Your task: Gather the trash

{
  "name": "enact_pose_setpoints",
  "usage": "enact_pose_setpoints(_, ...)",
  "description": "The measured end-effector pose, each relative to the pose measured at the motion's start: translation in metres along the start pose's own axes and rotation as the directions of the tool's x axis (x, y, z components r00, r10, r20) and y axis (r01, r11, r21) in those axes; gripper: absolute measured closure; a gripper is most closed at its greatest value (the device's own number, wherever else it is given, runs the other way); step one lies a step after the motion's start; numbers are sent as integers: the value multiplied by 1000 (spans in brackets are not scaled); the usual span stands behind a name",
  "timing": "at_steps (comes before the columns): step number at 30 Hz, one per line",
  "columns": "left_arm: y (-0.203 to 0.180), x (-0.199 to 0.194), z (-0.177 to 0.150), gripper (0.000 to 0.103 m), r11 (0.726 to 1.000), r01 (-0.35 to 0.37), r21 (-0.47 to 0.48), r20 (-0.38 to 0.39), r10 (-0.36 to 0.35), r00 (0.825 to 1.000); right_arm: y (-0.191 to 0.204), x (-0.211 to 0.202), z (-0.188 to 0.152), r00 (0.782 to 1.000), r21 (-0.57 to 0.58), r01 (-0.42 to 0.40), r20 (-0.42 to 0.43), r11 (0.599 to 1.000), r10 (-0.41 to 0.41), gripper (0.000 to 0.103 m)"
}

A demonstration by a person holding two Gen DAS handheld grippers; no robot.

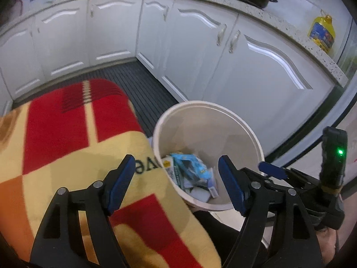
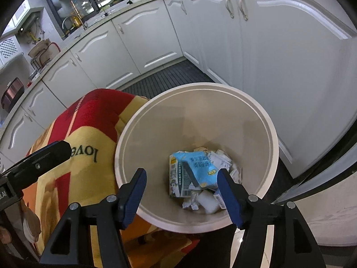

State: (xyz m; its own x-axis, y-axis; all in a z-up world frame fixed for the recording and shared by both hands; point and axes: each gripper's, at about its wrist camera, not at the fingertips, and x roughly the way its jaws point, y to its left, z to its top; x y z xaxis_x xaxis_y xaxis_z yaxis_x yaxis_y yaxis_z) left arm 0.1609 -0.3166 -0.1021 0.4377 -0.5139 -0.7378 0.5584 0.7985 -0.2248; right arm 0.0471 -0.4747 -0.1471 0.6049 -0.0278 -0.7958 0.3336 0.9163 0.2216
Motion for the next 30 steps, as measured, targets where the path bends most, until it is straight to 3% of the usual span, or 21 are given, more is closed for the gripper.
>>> enact_pose_setpoints(7,9,-32,-11,27,996,-79,-36,82,82,993,21,-24,-13,998,-27,4,61,1000,-2,35)
enact_pose_setpoints(11,16,-55,-18,27,981,-191,-44,134,195,972,37,-36,-20,995,-39,11,98,999,-7,34)
enact_pose_setpoints(18,18,-92,-32,27,977,-210,-35,200,213,956,68,-65,-33,986,-86,23,167,996,-8,30)
enact_pose_setpoints(24,18,-122,-46,27,972,-232,-30,243,232,942,95,-100,-41,962,-115,31,273,993,2,20)
enact_pose_setpoints(30,15,-151,-54,27,969,-247,-28,301,244,922,116,-126,-48,942,-151,69,336,986,-14,18)
